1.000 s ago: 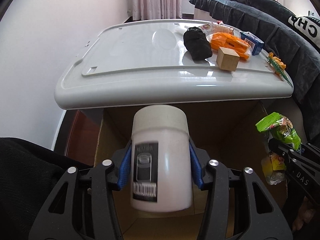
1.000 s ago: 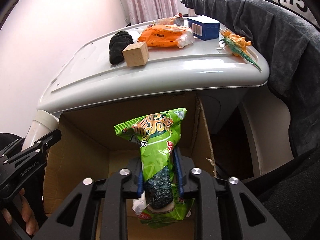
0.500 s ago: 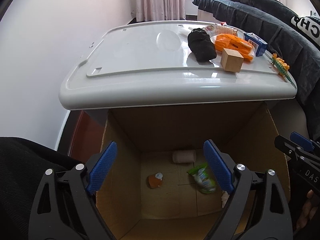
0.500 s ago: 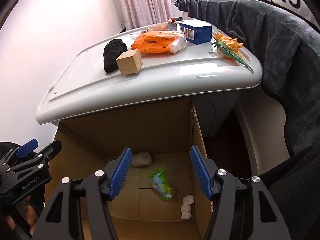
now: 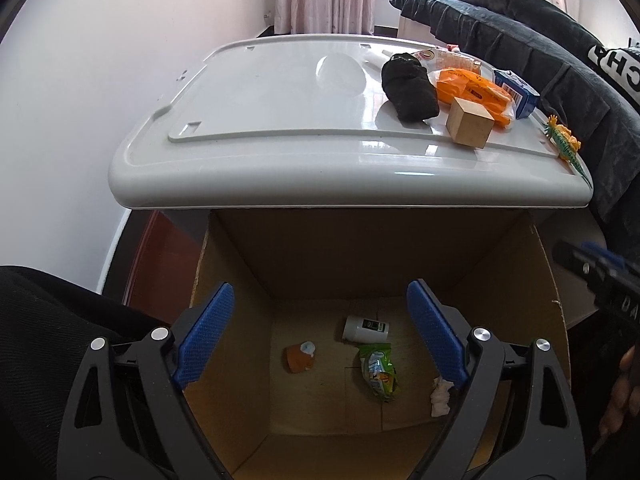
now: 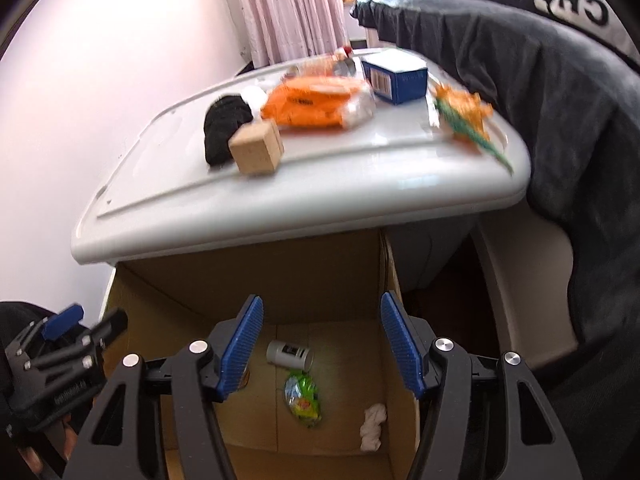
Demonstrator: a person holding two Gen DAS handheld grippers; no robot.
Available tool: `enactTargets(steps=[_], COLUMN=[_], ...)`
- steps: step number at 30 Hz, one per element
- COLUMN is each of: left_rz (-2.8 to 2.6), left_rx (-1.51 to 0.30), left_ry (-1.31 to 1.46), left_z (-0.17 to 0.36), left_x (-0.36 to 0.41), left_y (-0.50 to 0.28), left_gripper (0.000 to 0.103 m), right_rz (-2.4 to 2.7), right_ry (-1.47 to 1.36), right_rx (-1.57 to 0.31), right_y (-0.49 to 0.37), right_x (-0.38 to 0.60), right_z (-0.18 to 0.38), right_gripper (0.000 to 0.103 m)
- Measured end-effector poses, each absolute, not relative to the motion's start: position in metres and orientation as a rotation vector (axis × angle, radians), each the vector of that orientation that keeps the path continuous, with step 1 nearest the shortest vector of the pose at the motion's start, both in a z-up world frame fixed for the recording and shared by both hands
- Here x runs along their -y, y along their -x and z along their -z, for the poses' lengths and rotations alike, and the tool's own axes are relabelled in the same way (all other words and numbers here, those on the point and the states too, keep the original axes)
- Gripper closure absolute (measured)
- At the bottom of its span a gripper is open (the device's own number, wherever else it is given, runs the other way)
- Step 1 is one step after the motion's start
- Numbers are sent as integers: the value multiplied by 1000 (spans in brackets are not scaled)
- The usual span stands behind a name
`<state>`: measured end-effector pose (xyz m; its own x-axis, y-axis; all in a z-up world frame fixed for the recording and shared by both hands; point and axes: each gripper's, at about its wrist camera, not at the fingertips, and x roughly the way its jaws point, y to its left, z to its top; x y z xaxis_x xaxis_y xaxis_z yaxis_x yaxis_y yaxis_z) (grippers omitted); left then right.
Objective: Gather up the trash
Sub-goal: 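Grasp the wooden block with the right gripper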
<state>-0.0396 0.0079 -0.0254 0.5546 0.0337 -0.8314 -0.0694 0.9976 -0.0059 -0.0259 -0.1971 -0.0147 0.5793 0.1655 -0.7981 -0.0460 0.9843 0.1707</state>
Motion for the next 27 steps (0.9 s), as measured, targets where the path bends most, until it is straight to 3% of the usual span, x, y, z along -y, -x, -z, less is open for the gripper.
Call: enactTargets(steps=[2,10,14,21,25,27], left_rz=[-58,-46,-52,-38,-39,-46], left_rx=[-979,-1004,-1015,-1013,-1014,-1019], left_ry=[43,79,119,157,168,169], left_z=[25,30,32,31,31,32], left_x=[-8,-12,-21,-26,-28,-28], left_y=[39,37,36,37,37,37], left_gripper=[17,17,17,17,17,17], right_rz=[-130,-197,-209,-166,-138,-137], right_ry=[-122,-26,-11,-27,-30,-22], right_rx=[-914,-825,-833,-850,-859,-842], right_y=[13,-46,-71,-98,-106,-106], right_x=[194,153,135,124,124,125], right_z=[6,-5,4,21,29,31], right_gripper=[34,34,42,46,63,65])
